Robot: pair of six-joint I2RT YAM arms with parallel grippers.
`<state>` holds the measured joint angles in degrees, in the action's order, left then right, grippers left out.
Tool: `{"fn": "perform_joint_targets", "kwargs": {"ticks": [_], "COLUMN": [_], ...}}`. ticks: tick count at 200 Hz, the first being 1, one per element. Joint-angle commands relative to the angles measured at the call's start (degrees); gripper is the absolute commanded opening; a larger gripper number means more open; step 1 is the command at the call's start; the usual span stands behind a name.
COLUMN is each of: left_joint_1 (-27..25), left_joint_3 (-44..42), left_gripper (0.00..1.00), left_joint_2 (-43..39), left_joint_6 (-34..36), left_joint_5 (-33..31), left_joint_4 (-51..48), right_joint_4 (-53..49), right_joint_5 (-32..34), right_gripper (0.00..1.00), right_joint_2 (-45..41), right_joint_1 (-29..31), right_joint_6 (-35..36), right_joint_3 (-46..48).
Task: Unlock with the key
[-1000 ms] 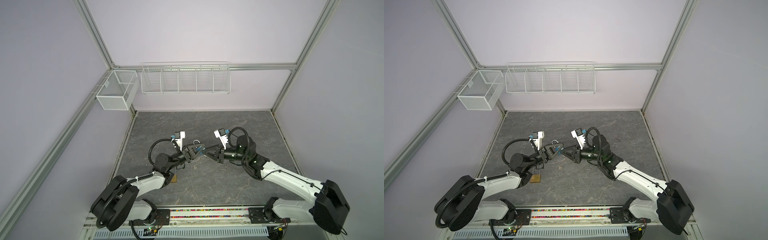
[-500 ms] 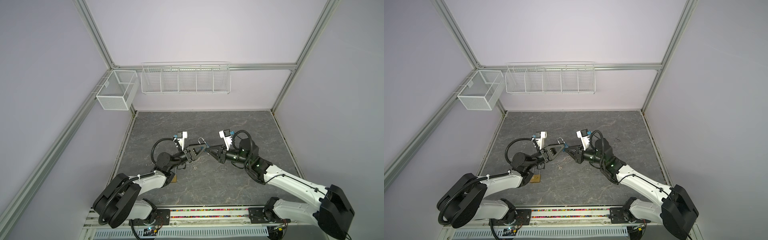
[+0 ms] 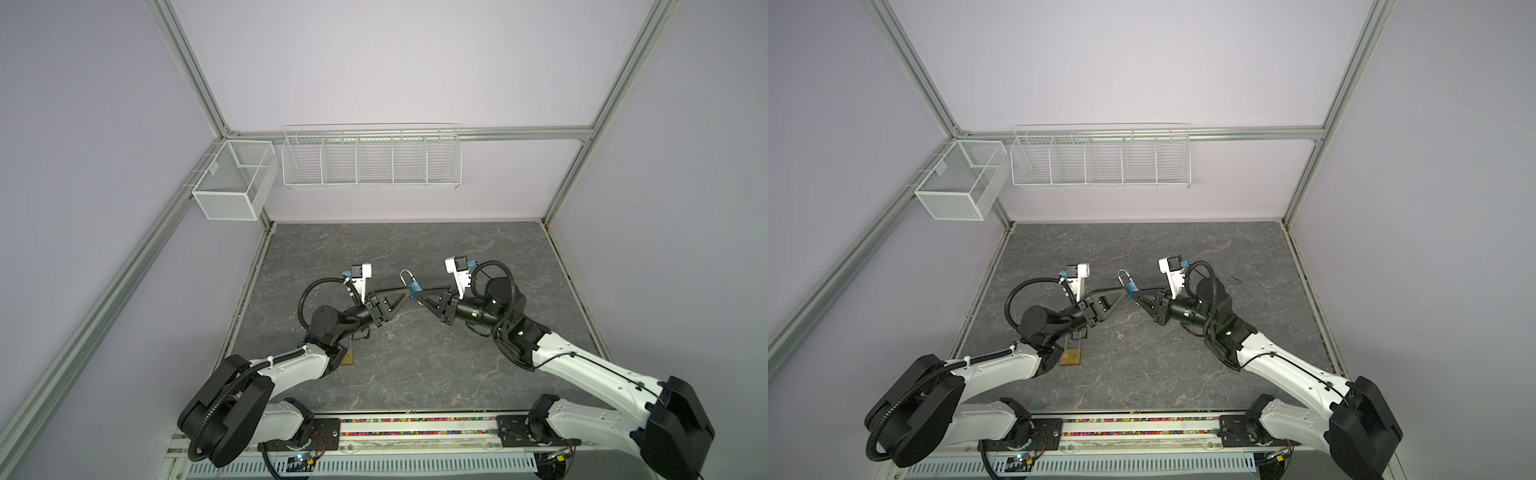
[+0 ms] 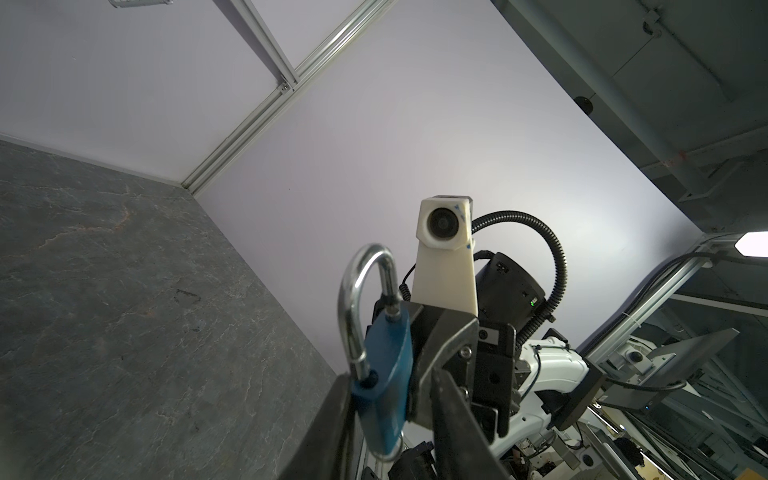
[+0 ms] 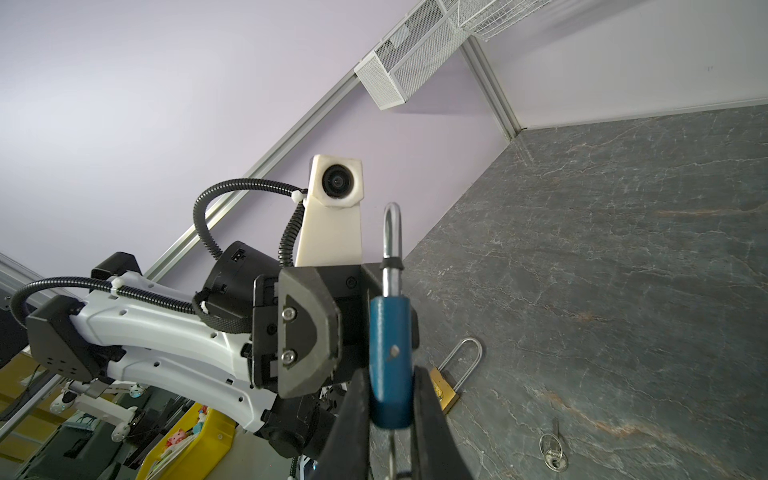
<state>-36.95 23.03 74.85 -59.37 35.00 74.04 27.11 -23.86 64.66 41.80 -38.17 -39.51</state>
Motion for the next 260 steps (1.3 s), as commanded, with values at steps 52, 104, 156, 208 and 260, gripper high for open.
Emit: {"fn": "perform_joint_targets", "kwargs": {"ticks": [52, 104, 156, 208, 260], "left_joint_1": [-2.4, -2.4, -2.5, -2.4, -2.7], "left_joint_3": [4.2, 4.5, 4.7, 5.8, 8.3], "left_gripper": [0.24, 0.04, 0.00, 0.00, 0.00], "left_joint_2": [4.0, 3.1, 1.6, -3.0, -7.5], "left_joint_6": [-1.0, -0.7, -0.5, 5.8, 16.6], "left_joint_5": [3.2, 2.4, 1.1, -3.8, -8.5], "left_joint_4": [6.5, 5.1, 3.2, -13.6, -36.9], "right_joint_4": [2.6, 2.6, 2.8, -6.0, -31.1], "right_joint_5": [2.8, 2.3, 2.3, 5.9, 17.0], "right_gripper": [0.06, 0.06, 0.06, 0.56, 0.99], "right_joint_2": [-2.0, -1.7, -1.4, -4.3, -14.0], "right_joint_1": [-0.7, -0.7, -0.7, -0.7, -0.8], "right_joint_6": [-1.0, -0.9, -1.2, 2.0, 11.1], "right_joint_3": [1.3, 1.3, 2.0, 2.6, 0.0]}}
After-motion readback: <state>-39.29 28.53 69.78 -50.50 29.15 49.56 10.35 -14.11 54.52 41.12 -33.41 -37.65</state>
